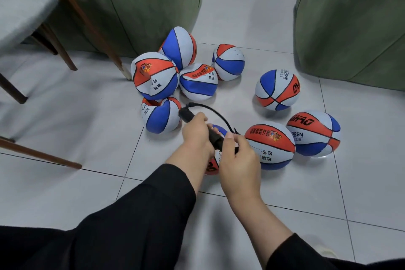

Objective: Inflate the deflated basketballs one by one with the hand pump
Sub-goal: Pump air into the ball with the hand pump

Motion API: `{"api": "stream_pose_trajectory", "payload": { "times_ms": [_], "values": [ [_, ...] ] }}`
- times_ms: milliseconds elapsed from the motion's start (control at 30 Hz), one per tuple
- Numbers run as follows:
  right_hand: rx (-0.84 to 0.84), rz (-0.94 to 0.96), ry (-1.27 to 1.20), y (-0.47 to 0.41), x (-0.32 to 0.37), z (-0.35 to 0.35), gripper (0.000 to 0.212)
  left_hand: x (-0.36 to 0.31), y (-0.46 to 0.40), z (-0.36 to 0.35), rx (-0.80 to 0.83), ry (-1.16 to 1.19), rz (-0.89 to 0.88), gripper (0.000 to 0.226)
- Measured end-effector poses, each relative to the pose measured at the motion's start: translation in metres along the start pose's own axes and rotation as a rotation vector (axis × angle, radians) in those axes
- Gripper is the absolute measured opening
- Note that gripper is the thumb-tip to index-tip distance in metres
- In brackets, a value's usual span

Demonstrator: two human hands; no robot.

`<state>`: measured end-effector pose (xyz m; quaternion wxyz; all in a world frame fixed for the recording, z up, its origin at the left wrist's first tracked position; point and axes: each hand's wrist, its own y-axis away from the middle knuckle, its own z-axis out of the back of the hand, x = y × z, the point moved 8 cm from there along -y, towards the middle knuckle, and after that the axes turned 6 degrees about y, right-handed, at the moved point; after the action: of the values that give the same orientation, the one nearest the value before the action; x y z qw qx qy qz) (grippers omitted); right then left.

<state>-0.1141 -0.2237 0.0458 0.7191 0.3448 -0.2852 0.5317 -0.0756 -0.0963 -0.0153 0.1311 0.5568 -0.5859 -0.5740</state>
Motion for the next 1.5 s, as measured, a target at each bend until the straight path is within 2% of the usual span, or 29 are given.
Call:
{"api": "stream_pose_trajectory", "payload": {
  "times_ms": [133,267,400,533,600,767,867,933,1000,1067,1167,1300,1400,1500],
  "values": [
    [-0.035,0.036,-0.050,0.011,-0.002,0.011,0.041,-0.043,-0.031,0.022,-0.081,0.014,-0.078,0.008],
    [-0.024,0.018,-0.064,0.012,-0.007,0.014,0.030,-0.059,-0.046,0.030,-0.117,0.033,-0.099,0.009],
    [-0.053,-0.031,-0.080,0.000,-0.012,0.013,0.037,-0.033,-0.031,0.019,-0.114,0.040,-0.083,0.002],
    [-0.101,-0.021,-0.062,-0.008,-0.017,0.002,0.038,0.003,-0.020,0.007,-0.067,0.028,-0.015,0.009],
    [-0.102,-0.042,-0.060,-0.009,-0.022,-0.006,0.038,0.013,-0.014,0.004,-0.073,-0.003,-0.046,0.010],
    [-0.053,-0.058,-0.041,-0.011,-0.027,-0.019,0.040,0.018,-0.012,0.011,-0.102,-0.011,-0.105,0.010],
    [0.078,-0.022,0.013,-0.010,-0.020,-0.037,0.050,0.005,-0.024,0.016,-0.042,-0.036,-0.082,0.008],
    [0.140,0.008,-0.081,-0.015,-0.017,-0.050,0.047,-0.005,-0.034,0.021,-0.016,-0.107,-0.079,0.008],
    [0.063,-0.013,-0.182,-0.037,-0.027,-0.052,0.035,-0.012,-0.044,0.026,-0.012,-0.237,-0.138,0.007],
    [0.062,-0.068,-0.161,-0.068,-0.043,-0.057,0.032,-0.012,-0.049,0.023,0.012,-0.378,-0.209,0.009],
    [0.215,-0.107,0.006,-0.105,-0.061,-0.072,0.042,-0.010,-0.054,0.019,0.049,-0.537,-0.279,0.013],
    [0.409,-0.115,0.078,-0.129,-0.079,-0.091,0.037,-0.020,-0.063,0.014,0.046,-0.652,-0.383,0.025],
    [0.326,-0.183,-0.050,-0.139,-0.096,-0.095,0.026,-0.030,-0.066,0.006,0.052,-0.740,-0.459,0.025],
    [0.275,-0.345,-0.208,-0.139,-0.112,-0.107,0.021,-0.034,-0.072,0.008,0.043,-0.838,-0.458,0.027]
  ]
}}
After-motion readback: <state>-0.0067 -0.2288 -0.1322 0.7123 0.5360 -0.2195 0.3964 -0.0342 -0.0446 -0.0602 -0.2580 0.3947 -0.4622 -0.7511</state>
